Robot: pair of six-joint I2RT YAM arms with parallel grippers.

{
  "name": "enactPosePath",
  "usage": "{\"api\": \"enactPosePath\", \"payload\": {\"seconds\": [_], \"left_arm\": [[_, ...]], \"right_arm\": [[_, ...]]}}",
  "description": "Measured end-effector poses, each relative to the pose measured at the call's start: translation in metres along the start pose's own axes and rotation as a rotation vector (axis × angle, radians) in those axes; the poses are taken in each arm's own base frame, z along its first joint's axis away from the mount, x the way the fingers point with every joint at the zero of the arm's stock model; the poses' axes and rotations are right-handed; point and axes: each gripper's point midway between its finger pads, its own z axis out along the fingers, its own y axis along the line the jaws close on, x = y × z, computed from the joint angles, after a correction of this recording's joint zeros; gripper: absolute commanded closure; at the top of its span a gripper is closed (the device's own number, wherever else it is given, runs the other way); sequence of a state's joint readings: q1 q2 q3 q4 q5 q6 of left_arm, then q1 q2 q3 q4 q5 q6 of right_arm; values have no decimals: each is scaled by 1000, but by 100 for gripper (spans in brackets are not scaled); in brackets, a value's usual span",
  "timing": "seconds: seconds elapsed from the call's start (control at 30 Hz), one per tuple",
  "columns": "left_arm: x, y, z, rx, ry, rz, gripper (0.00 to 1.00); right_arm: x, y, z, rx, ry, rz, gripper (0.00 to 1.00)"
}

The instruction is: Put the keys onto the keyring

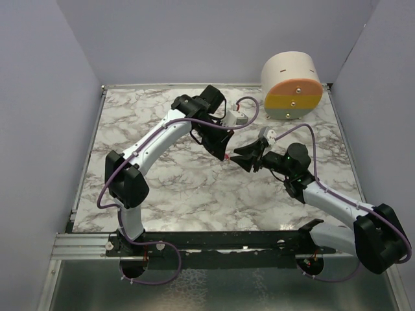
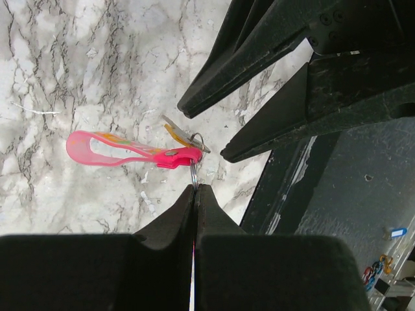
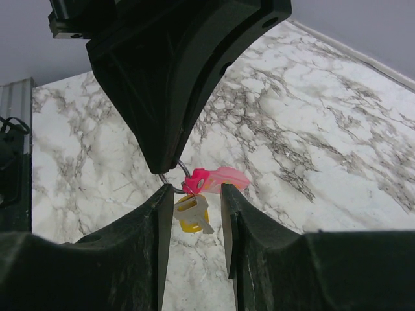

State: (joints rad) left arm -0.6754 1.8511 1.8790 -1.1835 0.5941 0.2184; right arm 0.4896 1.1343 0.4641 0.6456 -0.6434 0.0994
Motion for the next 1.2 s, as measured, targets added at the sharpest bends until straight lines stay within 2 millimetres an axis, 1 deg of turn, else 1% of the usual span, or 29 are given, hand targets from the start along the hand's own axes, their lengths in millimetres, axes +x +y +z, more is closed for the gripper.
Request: {"api": "enactPosePath", "payload": {"seconds": [0.3, 0.53, 0.83, 0.9, 1.03, 1.07, 1.2], "left_arm": [[6, -3, -3, 4, 10, 25, 100], [10, -6, 0, 17, 21, 38, 100], [13, -23, 9, 46, 51, 91, 100], [13, -26, 10, 50, 54, 99, 100], [13, -28, 11, 52, 58, 105, 100], [13, -27, 11, 51, 57, 106, 100], [13, -27, 11, 49, 58, 108, 100]], "right_arm": [[4, 14, 0, -89, 12, -20, 64], [15, 19, 1, -130, 38, -4, 64], [18, 22, 2, -157, 42, -13, 65], [18, 22, 2, -158, 42, -13, 71], [18, 24, 1, -167, 43, -15, 88], [18, 25, 1, -174, 43, -12, 91], [18, 27, 1, -184, 43, -15, 95]]}}
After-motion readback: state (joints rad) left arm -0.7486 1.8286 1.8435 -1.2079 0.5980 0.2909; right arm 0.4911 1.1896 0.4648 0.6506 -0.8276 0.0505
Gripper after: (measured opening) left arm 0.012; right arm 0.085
